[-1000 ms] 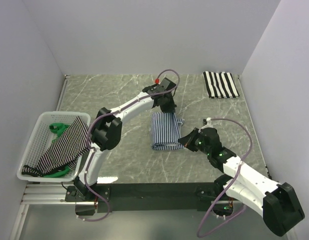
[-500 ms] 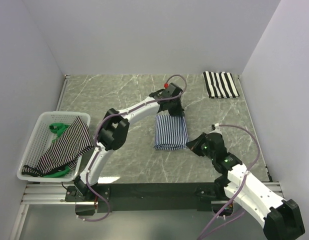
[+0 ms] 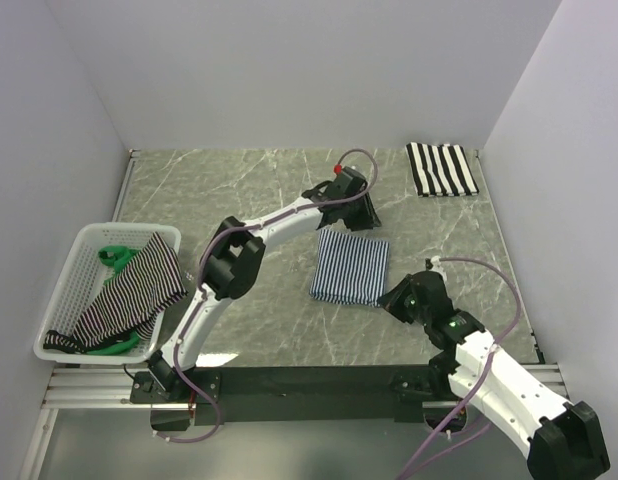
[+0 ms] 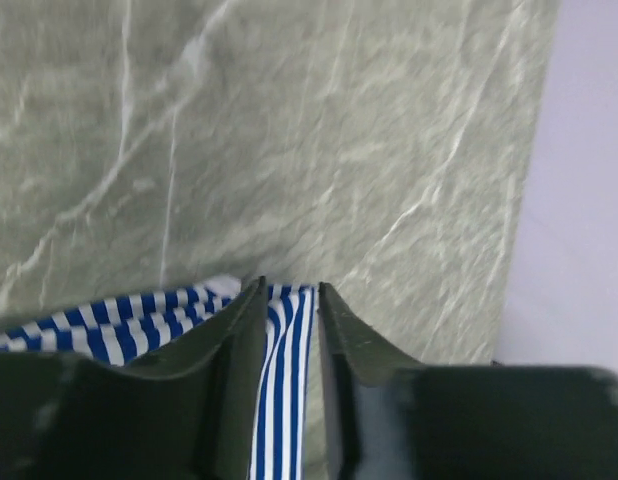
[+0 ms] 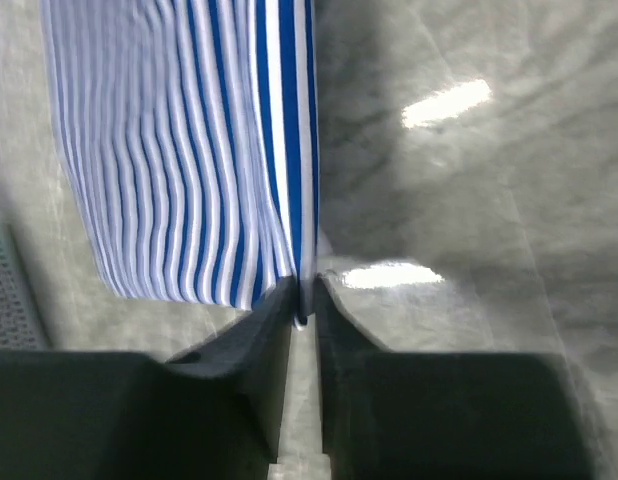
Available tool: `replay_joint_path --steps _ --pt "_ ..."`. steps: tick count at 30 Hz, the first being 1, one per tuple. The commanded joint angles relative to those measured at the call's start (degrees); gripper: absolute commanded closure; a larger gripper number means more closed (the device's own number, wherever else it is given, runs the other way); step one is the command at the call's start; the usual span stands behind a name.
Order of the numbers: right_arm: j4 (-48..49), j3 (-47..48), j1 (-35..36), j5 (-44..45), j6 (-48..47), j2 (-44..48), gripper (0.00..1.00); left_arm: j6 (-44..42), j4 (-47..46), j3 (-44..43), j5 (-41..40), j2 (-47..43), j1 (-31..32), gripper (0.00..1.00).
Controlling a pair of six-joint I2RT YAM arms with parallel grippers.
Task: Fold and stack the tank tops
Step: Fold the tank top
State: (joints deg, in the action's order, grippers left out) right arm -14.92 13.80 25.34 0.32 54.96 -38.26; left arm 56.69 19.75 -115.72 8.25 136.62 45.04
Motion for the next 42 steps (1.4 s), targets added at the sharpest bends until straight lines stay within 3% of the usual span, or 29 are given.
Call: replay_joint_path --steps 1,3,8,10,14,16,19,25,30,38,42 --pt "-2.75 -0.27 -0.64 1.26 0.06 -0.41 0.75 -0.87 -6.65 0.05 -0.34 -2.93 -0.65 0.64" --pt "-4.23 0.17 -0.73 1.61 -0.03 0.20 0.65 -2.37 -6.91 -0.03 -0.08 -3.98 -0.83 0.57" --pt "-11.00 6.65 -0.91 6.00 -2.22 3.63 0.43 -5.53 -6.66 2.86 0.71 -11.80 -2.84 0.52" --pt "-13.64 10.34 -0.91 6.62 -3.63 3.81 0.43 -6.06 -2.38 5.59 -0.86 -16.09 -4.60 0.55" --pt "-10.49 14.05 -0.91 4.79 -5.65 -0.05 0.45 -8.43 3.36 13.22 -5.08 -22.79 -5.84 0.78" --pt "-6.45 15.80 -0.82 3.47 -6.70 -6.26 0.48 -9.66 1.45 19.98 -3.69 -26.20 -5.84 0.87" --pt "-2.41 18.70 -0.91 2.41 -7.76 -14.52 0.52 -10.71 0.56 26.15 0.52 -27.37 -5.75 0.91" --pt "4.45 20.65 -4.15 2.06 -8.90 -26.15 0.53 -14.05 -2.17 31.69 8.79 -23.68 -5.14 0.91" --pt "7.27 23.10 -5.83 0.21 -10.48 -35.89 0.54 -13.18 -4.71 38.02 8.80 -22.10 -4.26 0.91" --pt "6.66 29.78 -5.83 0.65 -12.68 -46.37 0.55 -4.58 -7.44 43.64 4.15 -22.00 -2.59 0.90" --pt "1.57 42.31 -5.66 -2.40 -17.86 -56.19 0.56 3.50 -12.53 49.71 0.64 -26.04 -0.31 0.84"
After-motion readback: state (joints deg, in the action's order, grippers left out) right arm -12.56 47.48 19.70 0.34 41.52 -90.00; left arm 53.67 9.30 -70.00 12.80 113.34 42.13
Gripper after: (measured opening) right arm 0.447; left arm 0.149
